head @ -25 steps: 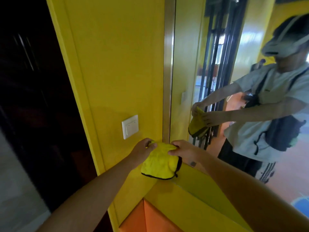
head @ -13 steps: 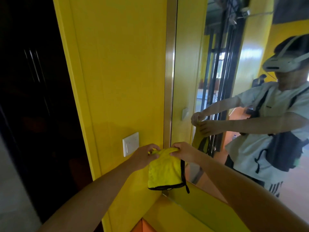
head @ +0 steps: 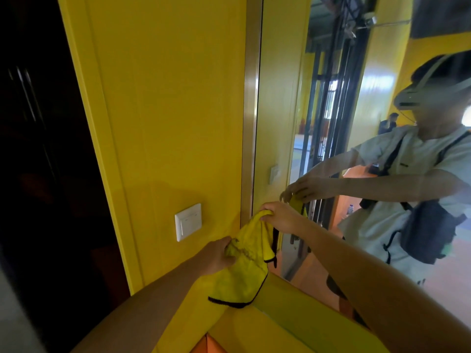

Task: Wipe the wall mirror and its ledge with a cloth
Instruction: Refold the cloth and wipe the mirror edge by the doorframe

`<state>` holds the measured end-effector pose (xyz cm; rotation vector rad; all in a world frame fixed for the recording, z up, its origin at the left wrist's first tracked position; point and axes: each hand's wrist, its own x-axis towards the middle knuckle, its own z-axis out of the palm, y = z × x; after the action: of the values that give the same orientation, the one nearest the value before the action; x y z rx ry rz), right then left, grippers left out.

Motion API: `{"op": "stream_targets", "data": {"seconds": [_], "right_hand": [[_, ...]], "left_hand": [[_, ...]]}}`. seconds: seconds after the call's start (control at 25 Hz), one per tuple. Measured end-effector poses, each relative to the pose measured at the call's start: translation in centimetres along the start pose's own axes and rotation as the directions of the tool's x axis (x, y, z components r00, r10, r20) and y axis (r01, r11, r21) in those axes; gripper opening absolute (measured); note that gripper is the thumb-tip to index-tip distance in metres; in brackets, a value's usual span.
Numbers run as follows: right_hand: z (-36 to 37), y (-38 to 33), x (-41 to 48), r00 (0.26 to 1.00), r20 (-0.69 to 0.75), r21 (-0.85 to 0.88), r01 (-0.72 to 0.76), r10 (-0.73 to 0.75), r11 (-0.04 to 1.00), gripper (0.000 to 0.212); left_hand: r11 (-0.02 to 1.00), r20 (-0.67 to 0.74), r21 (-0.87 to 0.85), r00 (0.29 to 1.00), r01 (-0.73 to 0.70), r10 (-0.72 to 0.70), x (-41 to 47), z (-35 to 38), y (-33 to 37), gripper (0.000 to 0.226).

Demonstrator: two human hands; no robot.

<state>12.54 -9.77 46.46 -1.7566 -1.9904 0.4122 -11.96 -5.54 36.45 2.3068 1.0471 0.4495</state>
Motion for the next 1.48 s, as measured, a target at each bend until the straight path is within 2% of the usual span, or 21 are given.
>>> {"op": "stream_targets", "data": {"seconds": [0.12, 0.2, 0.28, 0.32, 0.44, 0.52, 0.56, 0.64, 0.72, 0.76, 0.8, 0.84, 0.88, 0.92, 1.0, 1.04, 1.12, 1.24, 1.32, 1.4, 1.48], "right_hand": [[-0.1, 1.1, -0.4, 0.997, -0.021, -0.051, -0.072, 0.071, 0.996, 0.021], [0.7, 2.3, -0.7, 0.986, 0.025, -0.159, -0.157, 0.163, 0.975, 0.028], [2.5, 3.5, -0.9, 0.95, 0.097, -0.276, -0.26, 0.295, 0.925, 0.037], [3.8, 3.9, -1.2, 0.927, 0.116, -0.268, -0.316, 0.356, 0.91, 0.036], [8.2, 2.4, -2.5, 0.868, 0.151, -0.053, -0.471, 0.473, 0.88, 0.014], [11.3, 1.7, -2.6, 0.821, 0.238, 0.086, -0.551, 0.519, 0.83, 0.013], [12.5, 1.0, -2.7, 0.797, 0.278, 0.163, -0.589, 0.536, 0.792, 0.016], [13.9, 0.4, -2.9, 0.736, 0.382, 0.355, -0.675, 0.559, 0.646, 0.028], [14.3, 0.6, -3.1, 0.709, 0.52, 0.48, -0.704, 0.476, 0.524, 0.049], [14.2, 0.9, -3.2, 0.725, 0.548, 0.497, -0.683, 0.417, 0.535, 0.053], [13.9, 1.0, -3.4, 0.756, 0.547, 0.494, -0.639, 0.36, 0.59, 0.051], [13.6, 1.6, -3.4, 0.789, 0.521, 0.47, -0.584, 0.327, 0.662, 0.047], [13.1, 2.0, -3.3, 0.826, 0.469, 0.426, -0.523, 0.313, 0.738, 0.043], [12.4, 2.1, -3.2, 0.863, 0.396, 0.385, -0.467, 0.315, 0.796, 0.036], [10.7, 2.2, -2.5, 0.905, 0.277, 0.361, -0.41, 0.323, 0.838, 0.027], [9.5, 2.0, -2.2, 0.916, 0.258, 0.373, -0.388, 0.308, 0.843, 0.027], [6.4, 1.2, -1.7, 0.937, 0.245, 0.388, -0.331, 0.25, 0.86, 0.028], [2.0, -0.2, -0.5, 0.978, 0.178, 0.356, -0.165, 0.107, 0.92, 0.044], [-0.2, -0.9, 0.3, 0.999, 0.02, 0.225, 0.032, -0.038, 0.974, 0.058], [-2.2, -1.8, 1.3, 0.979, -0.083, -0.025, 0.187, -0.188, 0.982, 0.056], [-4.4, -3.8, 2.5, 0.96, -0.112, -0.202, 0.23, -0.255, 0.952, 0.04]], "left_hand": [[0.978, 0.086, -0.101, 0.981, 0.185, -0.177, -0.9, 1.9, -2.1, 0.02], [0.923, 0.059, -0.216, 0.948, 0.318, -0.313, -1.2, 2.5, -2.8, 0.026], [0.78, 0.065, -0.471, 0.899, 0.411, -0.434, -1.1, 2.6, -2.4, 0.033], [0.703, 0.089, -0.564, 0.878, 0.433, -0.47, -1.1, 2.6, -1.8, 0.029], [0.535, 0.148, -0.702, 0.831, 0.47, -0.536, -1.0, 3.3, 0.3, 0.019], [0.439, 0.194, -0.753, 0.803, 0.49, -0.564, -0.8, 4.9, 0.6, 0.019], [0.406, 0.216, -0.768, 0.798, 0.495, -0.563, -0.8, 5.7, 0.8, 0.019], [0.354, 0.257, -0.792, 0.797, 0.497, -0.546, -1.2, 6.7, 1.1, 0.015], [0.26, 0.3, -0.836, 0.799, 0.484, -0.521, -1.6, 6.8, 1.3, 0.016], [0.199, 0.33, -0.858, 0.804, 0.474, -0.494, -1.9, 6.5, 1.4, 0.018], [0.177, 0.347, -0.864, 0.811, 0.472, -0.472, -2.2, 6.0, 1.5, 0.022], [0.188, 0.347, -0.861, 0.816, 0.472, -0.462, -2.3, 5.4, 1.6, 0.024], [0.262, 0.325, -0.839, 0.827, 0.476, -0.459, -2.3, 4.9, 1.5, 0.026], [0.375, 0.278, -0.802, 0.846, 0.465, -0.455, -2.2, 4.4, 1.4, 0.027], [0.617, 0.094, -0.685, 0.886, 0.388, -0.453, -1.7, 3.3, 1.2, 0.027], [0.687, -0.011, -0.638, 0.887, 0.349, -0.461, -1.4, 2.8, 1.2, 0.029], [0.709, -0.1, -0.653, 0.897, 0.267, -0.43, -0.8, 1.8, 1.6, 0.039], [0.593, -0.066, -0.786, 0.928, 0.178, -0.367, 0.4, -0.3, 4.0, 0.02], [0.563, -0.147, -0.819, 0.907, 0.112, -0.394, 2.0, -1.9, 5.4, 0.009], [0.638, -0.298, -0.768, 0.854, 0.05, -0.426, 3.9, -4.2, 7.1, 0.021], [0.756, -0.45, -0.655, 0.807, -0.007, -0.382, 6.2, -7.6, 8.8, 0.034]]}}
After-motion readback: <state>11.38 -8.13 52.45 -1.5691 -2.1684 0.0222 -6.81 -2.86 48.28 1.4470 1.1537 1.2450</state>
